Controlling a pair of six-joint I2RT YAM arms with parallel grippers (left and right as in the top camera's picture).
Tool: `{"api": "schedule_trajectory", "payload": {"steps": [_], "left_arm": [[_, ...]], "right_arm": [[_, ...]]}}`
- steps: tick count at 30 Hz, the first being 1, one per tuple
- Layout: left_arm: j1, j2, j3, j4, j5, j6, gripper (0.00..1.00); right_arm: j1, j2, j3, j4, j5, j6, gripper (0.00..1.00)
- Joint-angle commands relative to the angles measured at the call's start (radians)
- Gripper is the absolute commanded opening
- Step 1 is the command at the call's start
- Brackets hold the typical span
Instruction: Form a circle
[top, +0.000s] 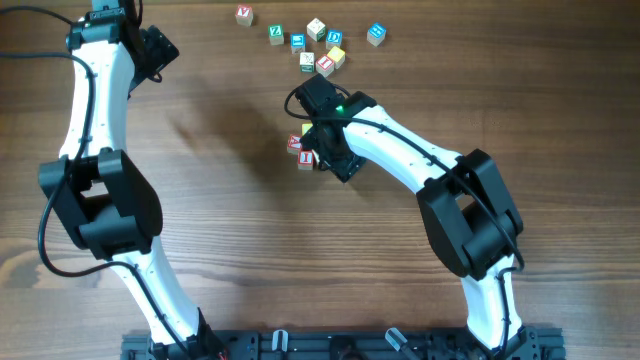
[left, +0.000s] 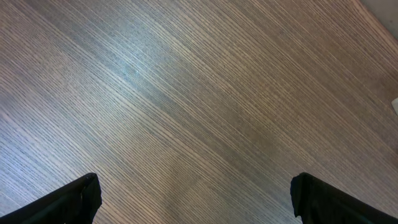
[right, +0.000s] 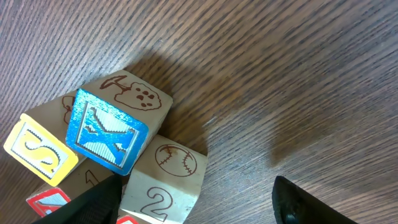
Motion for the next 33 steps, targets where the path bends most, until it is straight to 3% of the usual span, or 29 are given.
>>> {"api": "schedule_trajectory", "payload": {"steps": [1,33], "left_arm": [[0.001,-0.003,0.01,0.002,-0.013,0.005,1.0],[0.001,-0.003,0.01,0.002,-0.013,0.005,1.0]], "right_arm": [[0.005,-0.01,-0.01,-0.005,0.013,-0.007,0.77],[0.002,-0.032,0.001,0.021,-0.024,-0.034,0.74]]}}
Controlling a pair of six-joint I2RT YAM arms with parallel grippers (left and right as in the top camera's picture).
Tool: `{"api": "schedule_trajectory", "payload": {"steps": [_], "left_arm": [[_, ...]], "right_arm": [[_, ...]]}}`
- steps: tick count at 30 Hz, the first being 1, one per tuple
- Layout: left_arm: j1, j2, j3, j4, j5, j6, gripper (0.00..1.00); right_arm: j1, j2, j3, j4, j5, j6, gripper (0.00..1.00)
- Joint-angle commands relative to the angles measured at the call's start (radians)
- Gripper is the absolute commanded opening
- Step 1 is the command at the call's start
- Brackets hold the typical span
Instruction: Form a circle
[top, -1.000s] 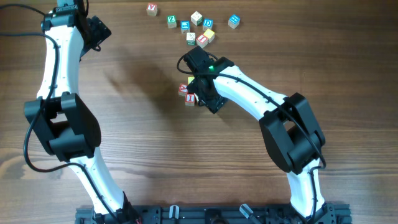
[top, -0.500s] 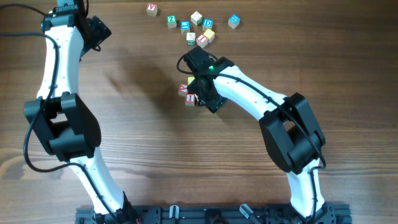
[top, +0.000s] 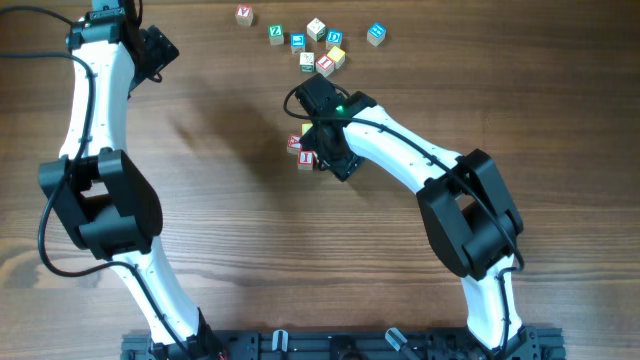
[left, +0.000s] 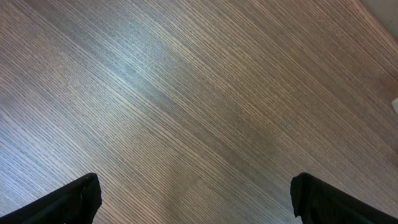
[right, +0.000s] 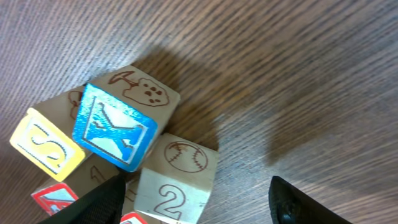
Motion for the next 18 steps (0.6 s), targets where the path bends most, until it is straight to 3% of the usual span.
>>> {"api": "schedule_trajectory", "payload": {"steps": [1,13,18], "left_arm": [[0.001,-0.003,0.01,0.002,-0.013,0.005,1.0],[0.001,-0.003,0.01,0.002,-0.013,0.005,1.0],[0.001,-0.003,0.01,0.002,-0.013,0.005,1.0]], "right_arm": [[0.002,-0.036,0.001,0.01,-0.013,-0.022,0.74],[-0.01,-0.069,0.001,0.021,-0.012,-0.049,0.74],[-0.039,-0.082,0.001,0.022,-0.013,-0.101,0.68]]}}
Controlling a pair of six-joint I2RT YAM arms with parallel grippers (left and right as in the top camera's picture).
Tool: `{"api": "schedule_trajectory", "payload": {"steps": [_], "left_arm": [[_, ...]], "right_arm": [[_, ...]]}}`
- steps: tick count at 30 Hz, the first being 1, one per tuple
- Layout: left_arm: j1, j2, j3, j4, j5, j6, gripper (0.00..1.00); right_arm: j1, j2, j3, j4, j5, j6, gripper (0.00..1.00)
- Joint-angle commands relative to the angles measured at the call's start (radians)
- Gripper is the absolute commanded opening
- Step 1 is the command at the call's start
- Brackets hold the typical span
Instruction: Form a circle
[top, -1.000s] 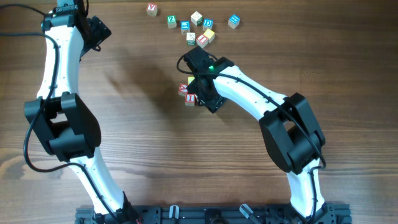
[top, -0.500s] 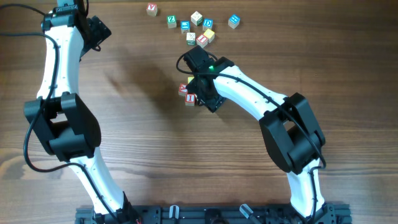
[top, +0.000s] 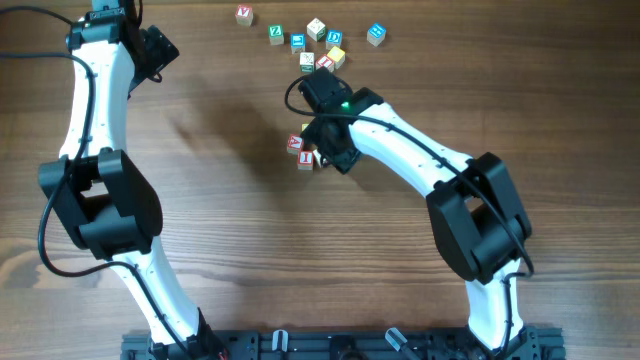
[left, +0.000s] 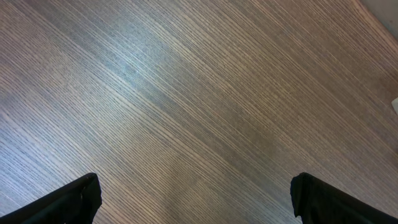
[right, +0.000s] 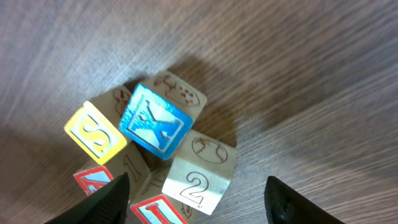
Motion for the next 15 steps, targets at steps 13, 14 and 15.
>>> {"api": "schedule_trajectory", "payload": {"steps": [13,14,15], "left_arm": [[0.001,-0.003,0.01,0.002,-0.013,0.005,1.0],[0.001,-0.003,0.01,0.002,-0.013,0.005,1.0],[0.001,-0.003,0.01,0.002,-0.013,0.005,1.0]], "right_arm": [[-0.092,-0.042,0.001,0.053,-0.005,-0.328,0.12],[-0.092,-0.042,0.001,0.054,0.006,-0.34,0.08],[-0.092,-0.042,0.001,0.054,0.032,-0.36,0.04]]}}
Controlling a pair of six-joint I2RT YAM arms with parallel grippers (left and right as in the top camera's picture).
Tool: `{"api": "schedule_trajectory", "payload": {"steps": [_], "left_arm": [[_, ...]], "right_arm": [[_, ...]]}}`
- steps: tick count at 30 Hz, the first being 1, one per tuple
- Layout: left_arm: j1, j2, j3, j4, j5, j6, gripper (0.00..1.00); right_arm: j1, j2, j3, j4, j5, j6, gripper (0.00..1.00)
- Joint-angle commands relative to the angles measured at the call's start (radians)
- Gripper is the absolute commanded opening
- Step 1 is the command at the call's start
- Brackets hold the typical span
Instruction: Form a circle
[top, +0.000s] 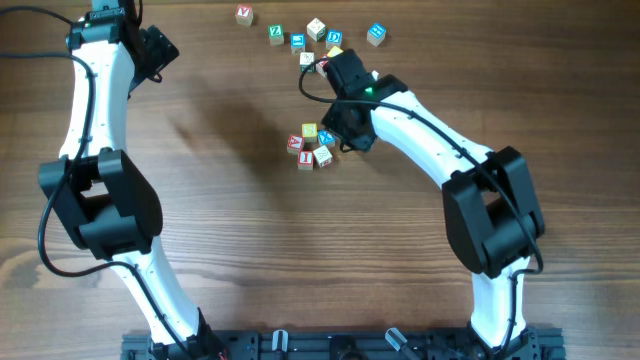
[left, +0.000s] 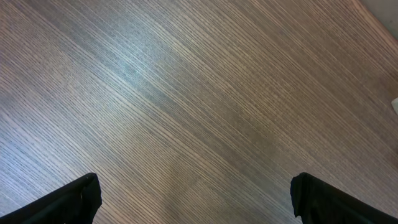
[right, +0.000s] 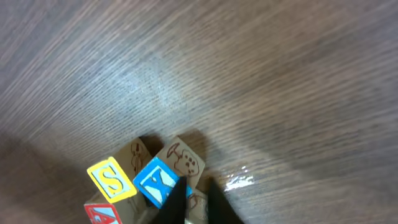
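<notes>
A tight cluster of letter blocks (top: 310, 146) lies mid-table: yellow S (right: 112, 180), blue X (right: 154, 185), a plain block with a mushroom drawing (right: 185, 160) and red ones (top: 295, 143). My right gripper (right: 194, 190) hangs over the cluster's right edge (top: 340, 140), its fingers drawn close together with nothing between them. Several more blocks (top: 316, 29) lie scattered at the far edge. My left gripper (left: 196, 190) stands open over bare wood at the far left (top: 160, 50).
The wooden table (top: 200, 220) bears nothing else. The scattered far blocks run from a red one (top: 244, 14) to a blue one (top: 375, 34); my right arm's wrist (top: 350, 85) covers one or two of them.
My right gripper was wide open close above the cluster. It now stands farther from the blocks, toward the far right, with its fingers together. The left arm has not moved.
My right gripper stood open low beside the X and number 2 blocks, and much the same a second later. Then the blocks looked smaller beneath it. It is now shut and farther off, and the cluster shows whole from overhead. The left gripper stayed open throughout.
</notes>
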Motion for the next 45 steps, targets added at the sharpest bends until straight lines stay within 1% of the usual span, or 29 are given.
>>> {"api": "schedule_trajectory", "payload": {"steps": [1,4,6,7,12,19,22,25,31,34,35,36,37,38,39,45], "left_arm": [[0.001,-0.003,0.01,0.002,-0.013,0.005,1.0],[0.001,-0.003,0.01,0.002,-0.013,0.005,1.0],[0.001,-0.003,0.01,0.002,-0.013,0.005,1.0],[0.001,-0.003,0.01,0.002,-0.013,0.005,1.0],[0.001,-0.003,0.01,0.002,-0.013,0.005,1.0],[0.001,-0.003,0.01,0.002,-0.013,0.005,1.0],[0.001,-0.003,0.01,0.002,-0.013,0.005,1.0],[0.001,-0.003,0.01,0.002,-0.013,0.005,1.0],[0.001,-0.003,0.01,0.002,-0.013,0.005,1.0],[0.001,-0.003,0.01,0.002,-0.013,0.005,1.0],[0.001,-0.003,0.01,0.002,-0.013,0.005,1.0],[0.001,-0.003,0.01,0.002,-0.013,0.005,1.0],[0.001,-0.003,0.01,0.002,-0.013,0.005,1.0],[0.001,-0.003,0.01,0.002,-0.013,0.005,1.0],[0.001,-0.003,0.01,0.002,-0.013,0.005,1.0],[0.001,-0.003,0.01,0.002,-0.013,0.005,1.0]], "right_arm": [[-0.001,-0.034,0.001,0.003,0.063,-0.132,0.04],[-0.001,-0.034,0.001,0.004,0.108,-0.262,0.04],[-0.001,-0.034,0.001,0.005,0.115,-0.444,0.04],[-0.001,-0.034,0.001,0.003,0.132,-0.509,0.04],[-0.001,-0.034,0.001,-0.013,0.224,-0.533,0.04],[-0.034,-0.029,0.0,0.007,0.223,-0.75,0.04],[-0.074,-0.026,-0.012,0.009,0.223,-0.808,0.04],[-0.123,-0.026,-0.034,0.02,0.223,-0.81,0.04],[-0.238,-0.026,-0.138,0.117,0.21,-0.821,0.04],[-0.296,-0.026,-0.183,0.177,0.154,-0.82,0.06],[-0.314,-0.026,-0.193,0.193,0.141,-0.82,0.2],[-0.328,-0.026,-0.201,0.204,0.14,-0.811,0.49],[-0.341,-0.026,-0.205,0.21,0.14,-0.806,0.57],[-0.354,-0.026,-0.205,0.214,0.14,-0.806,0.84],[-0.366,-0.026,-0.205,0.222,0.142,-0.805,1.0],[-0.43,-0.026,-0.205,0.28,0.136,-0.78,1.0]]}}
